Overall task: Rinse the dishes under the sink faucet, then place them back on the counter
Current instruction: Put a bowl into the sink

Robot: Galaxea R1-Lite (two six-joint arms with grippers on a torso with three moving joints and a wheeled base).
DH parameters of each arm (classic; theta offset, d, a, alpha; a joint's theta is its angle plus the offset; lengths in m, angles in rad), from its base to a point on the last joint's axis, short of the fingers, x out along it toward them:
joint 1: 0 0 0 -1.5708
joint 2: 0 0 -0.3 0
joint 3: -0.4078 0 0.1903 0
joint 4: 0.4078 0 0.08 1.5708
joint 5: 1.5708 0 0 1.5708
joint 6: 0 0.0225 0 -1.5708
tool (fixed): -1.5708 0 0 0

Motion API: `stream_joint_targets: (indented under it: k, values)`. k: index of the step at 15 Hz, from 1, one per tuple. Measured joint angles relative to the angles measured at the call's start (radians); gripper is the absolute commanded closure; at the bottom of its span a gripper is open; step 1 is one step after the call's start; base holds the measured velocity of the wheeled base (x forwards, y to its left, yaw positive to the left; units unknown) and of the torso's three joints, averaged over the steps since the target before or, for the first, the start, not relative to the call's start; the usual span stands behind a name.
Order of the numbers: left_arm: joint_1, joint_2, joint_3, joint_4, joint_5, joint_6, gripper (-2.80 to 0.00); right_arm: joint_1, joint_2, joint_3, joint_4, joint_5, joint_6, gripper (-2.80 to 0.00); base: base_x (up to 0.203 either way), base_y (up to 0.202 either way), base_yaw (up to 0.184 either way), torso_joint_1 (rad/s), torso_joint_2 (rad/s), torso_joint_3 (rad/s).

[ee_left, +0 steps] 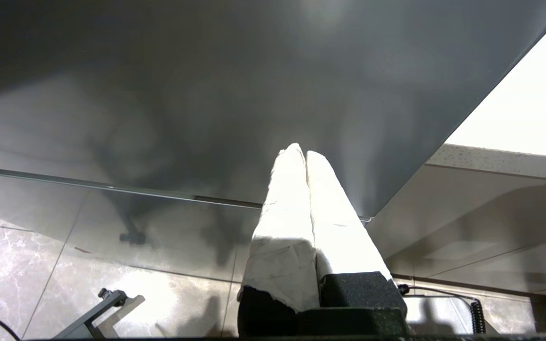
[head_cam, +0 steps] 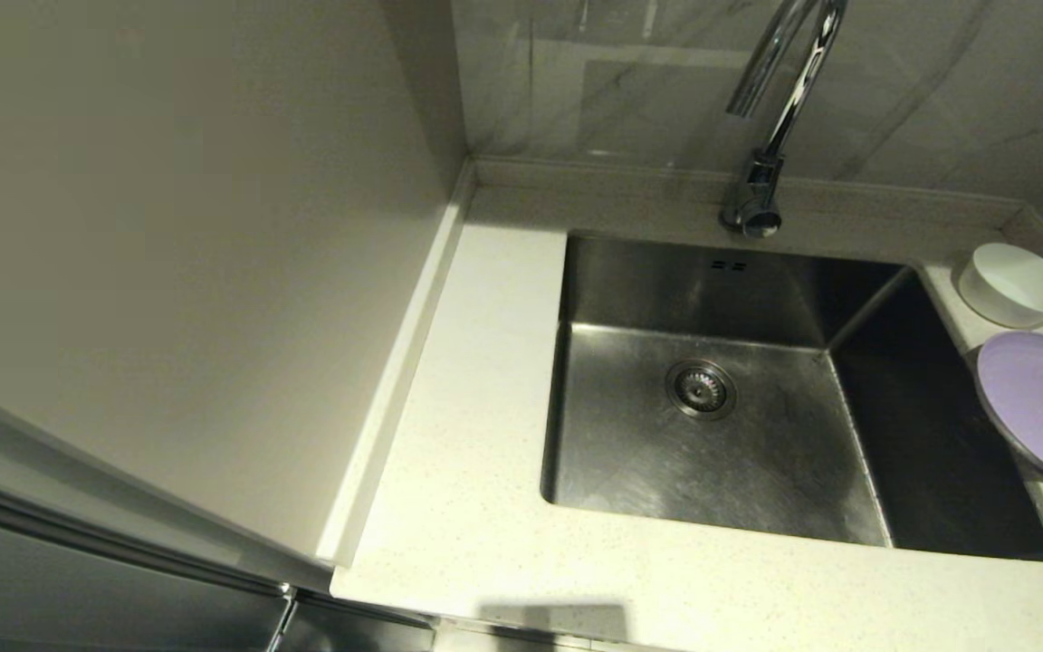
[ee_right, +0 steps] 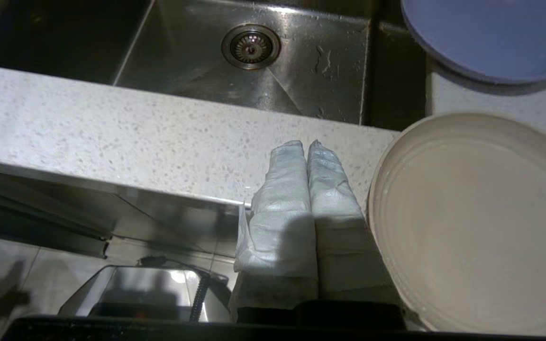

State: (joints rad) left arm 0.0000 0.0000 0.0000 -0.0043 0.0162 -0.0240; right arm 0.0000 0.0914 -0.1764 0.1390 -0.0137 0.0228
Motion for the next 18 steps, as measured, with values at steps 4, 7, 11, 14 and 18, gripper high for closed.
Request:
stream_joint_targets:
  k: [4,7,11,14,18]
  values:
    - [0.000,0.000,0.000,0.000,0.000,0.000,0.00,0.001,0.184,-0.296,0.168,0.003,-0.024,0.00,0.000,0.000,0.000,0.000,0.00,0.000]
    - [0.000,0.000,0.000,0.000,0.001,0.000,0.00,0.007,0.352,-0.509,0.284,0.002,-0.061,0.00,0.000,0.000,0.000,0.000,0.00,0.000]
    - [0.000,0.000,0.000,0.000,0.000,0.000,0.00,0.007,0.540,-0.738,0.402,-0.004,-0.078,0.00,0.000,0.000,0.000,0.000,0.00,0.000]
    - [0.000,0.000,0.000,0.000,0.001,0.000,0.00,0.007,0.685,-0.942,0.456,-0.066,-0.141,0.00,0.000,0.000,0.000,0.000,0.00,0.000]
    - [0.000,0.000,0.000,0.000,0.001,0.000,0.00,-0.010,0.904,-1.241,0.597,-0.139,-0.306,0.00,0.000,0.000,0.000,0.000,0.00,0.000]
